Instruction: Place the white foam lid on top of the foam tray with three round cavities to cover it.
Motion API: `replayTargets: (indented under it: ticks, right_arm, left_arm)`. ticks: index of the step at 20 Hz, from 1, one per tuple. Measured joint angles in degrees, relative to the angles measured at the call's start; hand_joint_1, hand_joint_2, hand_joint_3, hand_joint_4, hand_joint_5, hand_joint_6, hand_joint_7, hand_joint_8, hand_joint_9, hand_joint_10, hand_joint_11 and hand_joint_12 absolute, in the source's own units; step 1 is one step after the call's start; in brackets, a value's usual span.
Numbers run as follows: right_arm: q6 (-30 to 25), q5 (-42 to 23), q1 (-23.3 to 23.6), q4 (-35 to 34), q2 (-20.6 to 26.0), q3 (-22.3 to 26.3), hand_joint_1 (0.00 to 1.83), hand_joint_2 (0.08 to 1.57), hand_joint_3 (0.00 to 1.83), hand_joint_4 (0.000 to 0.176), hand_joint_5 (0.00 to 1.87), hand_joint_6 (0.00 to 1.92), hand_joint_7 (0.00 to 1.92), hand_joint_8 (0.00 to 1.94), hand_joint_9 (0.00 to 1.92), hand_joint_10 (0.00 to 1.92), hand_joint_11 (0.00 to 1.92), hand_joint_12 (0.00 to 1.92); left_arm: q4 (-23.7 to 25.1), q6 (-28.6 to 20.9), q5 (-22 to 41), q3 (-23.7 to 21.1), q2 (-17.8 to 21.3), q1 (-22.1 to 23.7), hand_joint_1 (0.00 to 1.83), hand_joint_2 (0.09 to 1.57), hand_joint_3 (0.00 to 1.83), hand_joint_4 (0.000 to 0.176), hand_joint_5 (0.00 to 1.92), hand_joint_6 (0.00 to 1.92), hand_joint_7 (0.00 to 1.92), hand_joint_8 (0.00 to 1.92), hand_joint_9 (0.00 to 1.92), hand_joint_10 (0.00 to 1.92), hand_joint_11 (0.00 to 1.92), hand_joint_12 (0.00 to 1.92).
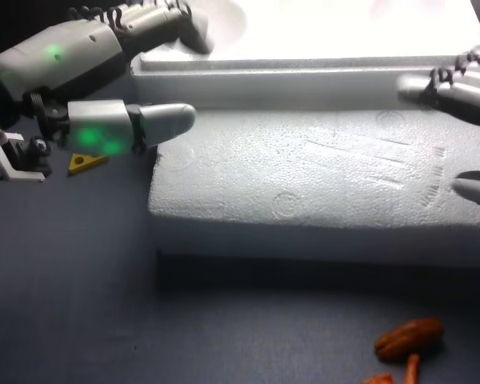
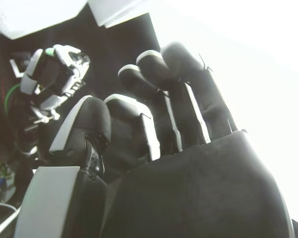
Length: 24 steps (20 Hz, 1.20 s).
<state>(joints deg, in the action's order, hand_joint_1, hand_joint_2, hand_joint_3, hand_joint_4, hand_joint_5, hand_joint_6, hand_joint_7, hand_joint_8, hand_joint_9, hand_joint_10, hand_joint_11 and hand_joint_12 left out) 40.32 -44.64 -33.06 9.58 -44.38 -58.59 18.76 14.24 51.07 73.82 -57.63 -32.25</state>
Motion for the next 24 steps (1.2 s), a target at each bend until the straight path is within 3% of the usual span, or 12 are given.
replayTargets:
  ticks: [3,4,6,7,9,11,15,16,18,20,22,24]
  right_arm:
    - [1.3,0.0,0.0,-0.6,0.0,0.1,0.42,1.35,0.01,0.000,0.00,0.00,0.00,0.00,0.00,0.00,0.00,0.00]
    - [1.9,0.0,0.0,-0.9,0.0,0.2,0.44,1.34,0.01,0.000,0.00,0.00,0.00,0.00,0.00,0.00,0.00,0.00]
    - [2.6,-0.1,0.0,-1.8,0.0,0.5,0.47,1.31,0.00,0.000,0.00,0.00,0.00,0.00,0.00,0.00,0.00,0.00]
    - [3.1,-0.1,0.0,-1.9,0.0,0.7,0.48,1.30,0.00,0.000,0.00,0.00,0.00,0.00,0.00,0.00,0.00,0.00]
    - [3.5,-0.1,0.0,-2.7,0.0,0.8,0.51,1.27,0.00,0.000,0.00,0.00,0.00,0.00,0.00,0.00,0.00,0.00]
    - [4.2,-0.5,0.0,-3.9,0.0,1.1,0.59,1.22,0.00,0.000,0.00,0.00,0.00,0.00,0.00,0.00,0.00,0.00]
    - [9.2,-0.6,-0.1,-7.3,1.1,3.9,0.55,1.19,0.00,0.000,0.00,0.00,0.00,0.00,0.00,0.00,0.00,0.00]
    - [10.1,-0.9,-0.3,-8.4,1.4,4.3,0.56,1.18,0.00,0.000,0.00,0.00,0.00,0.00,0.00,0.00,0.00,0.00]
    - [12.5,-1.0,-1.4,-11.7,1.9,5.0,0.50,1.19,0.00,0.000,0.00,0.00,0.00,0.00,0.00,0.00,0.00,0.00]
    - [14.7,-1.3,-2.4,-14.0,2.4,6.0,0.54,1.17,0.00,0.000,0.00,0.00,0.00,0.00,0.00,0.00,0.00,0.00]
    - [17.4,-2.0,-3.8,-16.6,3.4,7.4,0.51,1.15,0.00,0.000,0.00,0.00,0.00,0.00,0.00,0.00,0.00,0.00]
    - [18.7,-2.9,-5.2,-19.2,3.8,8.1,0.52,1.14,0.00,0.000,0.00,0.00,0.00,0.00,0.00,0.00,0.00,0.00]
  left_arm:
    - [0.5,0.9,-0.8,0.0,-0.1,0.3,0.28,1.28,0.02,0.044,0.00,0.00,0.00,0.00,0.00,0.00,0.00,0.00]
    - [0.4,1.0,-0.9,0.0,-0.1,0.5,0.28,1.28,0.02,0.042,0.00,0.00,0.00,0.00,0.00,0.00,0.00,0.00]
    - [0.3,1.1,-0.9,0.0,-0.1,0.7,0.30,1.26,0.01,0.020,0.00,0.00,0.00,0.00,0.00,0.00,0.00,0.00]
    - [0.4,1.1,-1.0,0.0,-0.1,0.7,0.30,1.25,0.00,0.021,0.00,0.00,0.00,0.00,0.00,0.00,0.00,0.00]
    - [0.3,1.4,-1.2,0.0,-0.1,0.7,0.30,1.23,0.00,0.040,0.00,0.00,0.00,0.00,0.00,0.00,0.00,0.00]
    - [0.0,2.6,-1.6,-0.3,0.0,0.7,0.30,1.20,0.00,0.034,0.00,0.00,0.00,0.00,0.00,0.00,0.00,0.00]
    - [-2.8,5.4,-1.7,-1.2,0.0,-0.1,0.33,1.17,0.00,0.026,0.00,0.00,0.00,0.00,0.00,0.00,0.00,0.00]
    - [-3.9,5.7,-1.8,-1.5,0.2,-0.5,0.33,1.17,0.00,0.013,0.00,0.00,0.00,0.00,0.00,0.00,0.00,0.00]
    - [-6.5,7.1,-1.7,-2.1,0.7,-2.3,0.35,1.15,0.00,0.020,0.00,0.00,0.00,0.00,0.00,0.00,0.00,0.00]
    - [-9.5,8.5,-1.3,-2.3,0.8,-3.8,0.36,1.14,0.00,0.046,0.00,0.00,0.00,0.00,0.00,0.00,0.00,0.00]
    - [-12.3,9.7,-0.8,-2.8,1.1,-5.2,0.39,1.13,0.00,0.016,0.00,0.00,0.00,0.00,0.00,0.00,0.00,0.00]
    - [-14.0,10.1,0.4,-3.1,1.2,-6.0,0.39,1.12,0.00,0.021,0.00,0.00,0.00,0.00,0.00,0.00,0.00,0.00]
